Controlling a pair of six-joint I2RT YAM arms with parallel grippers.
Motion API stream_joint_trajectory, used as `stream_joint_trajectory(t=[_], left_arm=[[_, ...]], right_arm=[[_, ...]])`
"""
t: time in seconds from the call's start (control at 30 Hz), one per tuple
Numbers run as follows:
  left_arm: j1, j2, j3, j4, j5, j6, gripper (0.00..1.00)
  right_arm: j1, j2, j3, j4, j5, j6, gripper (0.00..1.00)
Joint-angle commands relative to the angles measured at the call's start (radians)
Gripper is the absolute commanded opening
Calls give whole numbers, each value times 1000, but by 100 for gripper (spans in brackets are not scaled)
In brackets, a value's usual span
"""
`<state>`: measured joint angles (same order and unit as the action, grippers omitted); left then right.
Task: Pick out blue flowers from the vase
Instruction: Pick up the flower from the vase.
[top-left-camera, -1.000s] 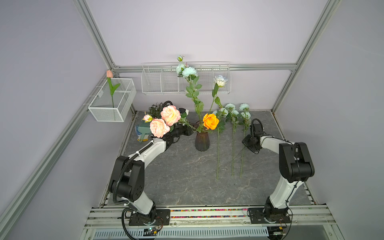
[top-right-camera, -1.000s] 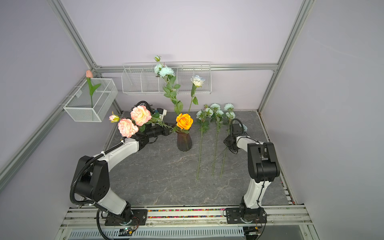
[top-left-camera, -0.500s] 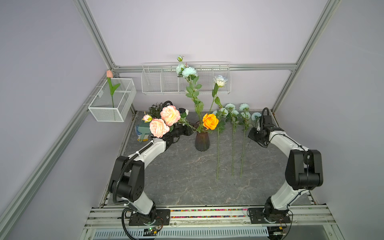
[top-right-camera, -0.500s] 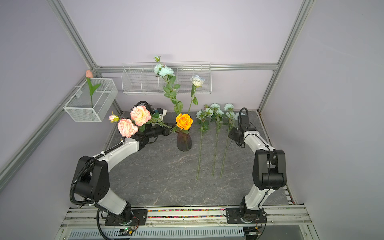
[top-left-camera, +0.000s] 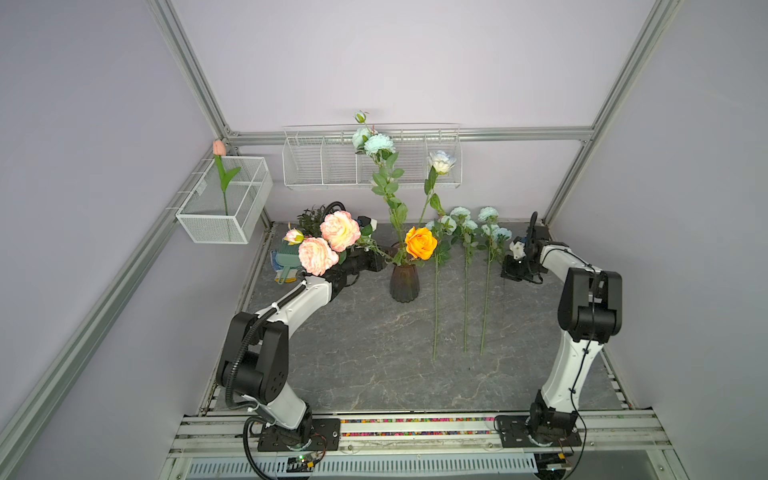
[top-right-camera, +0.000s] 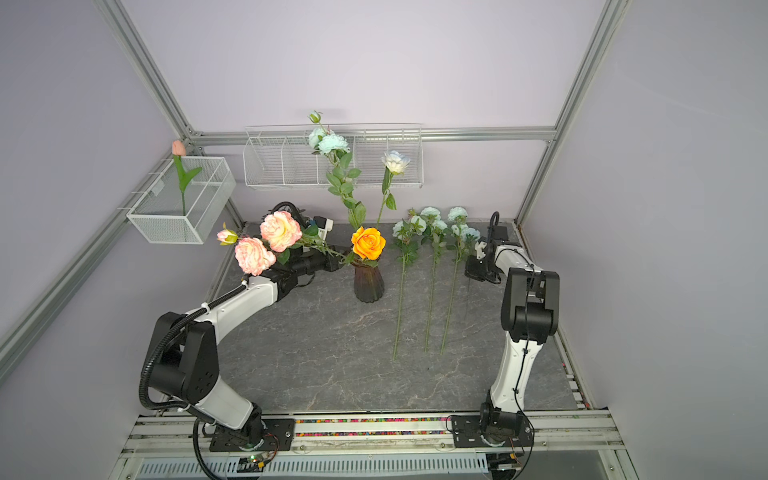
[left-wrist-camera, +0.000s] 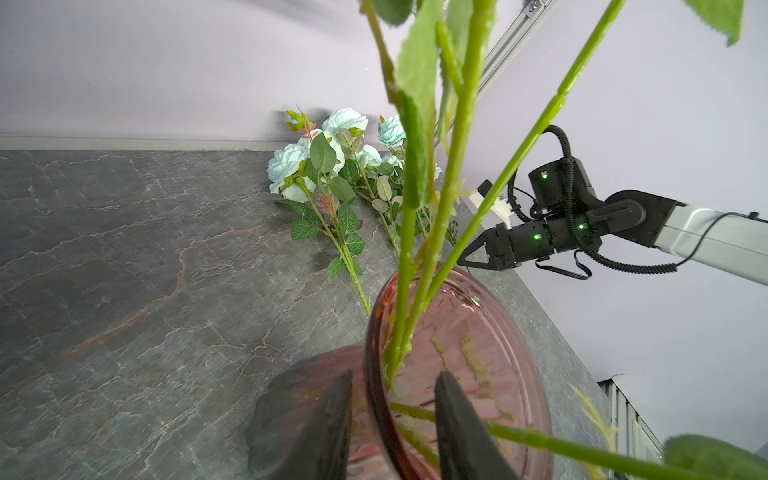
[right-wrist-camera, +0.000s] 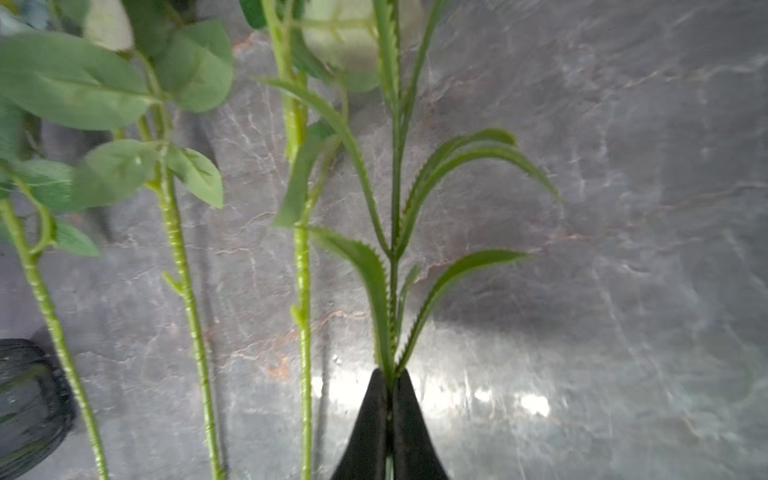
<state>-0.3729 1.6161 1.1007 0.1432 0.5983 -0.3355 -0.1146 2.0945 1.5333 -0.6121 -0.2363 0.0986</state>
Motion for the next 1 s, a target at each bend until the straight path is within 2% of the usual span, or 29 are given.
stream_joint_trajectory(t=[0.0, 0.23, 0.3, 0.37, 0.47, 0.73, 0.87, 0.97], left_arm=[[9, -18, -12, -75, -29, 26, 36], [8, -15, -15, -63, -25, 20, 36], [8, -12, -12, -59, -23, 17, 36], [8, -10, -10, -60, -21, 18, 36], [8, -11, -10, -60, -20, 19, 36], [9, -11, -14, -55, -18, 16, 36], [8, -8, -7, -60, -15, 18, 36], [8, -4, -5, -55, -12, 16, 36]], right_arm=[[-5, 10, 52, -29, 2, -88, 7], [-10, 53, 108, -75, 62, -82, 9], [-8, 51, 113, -93, 70, -75, 22], [-4, 19, 89, -76, 106, -73, 30], [-4, -54, 47, -49, 159, -60, 42], [33, -315, 5, -30, 229, -50, 45], [126, -532, -64, 80, 253, -99, 45], [217, -651, -94, 152, 169, -121, 46]])
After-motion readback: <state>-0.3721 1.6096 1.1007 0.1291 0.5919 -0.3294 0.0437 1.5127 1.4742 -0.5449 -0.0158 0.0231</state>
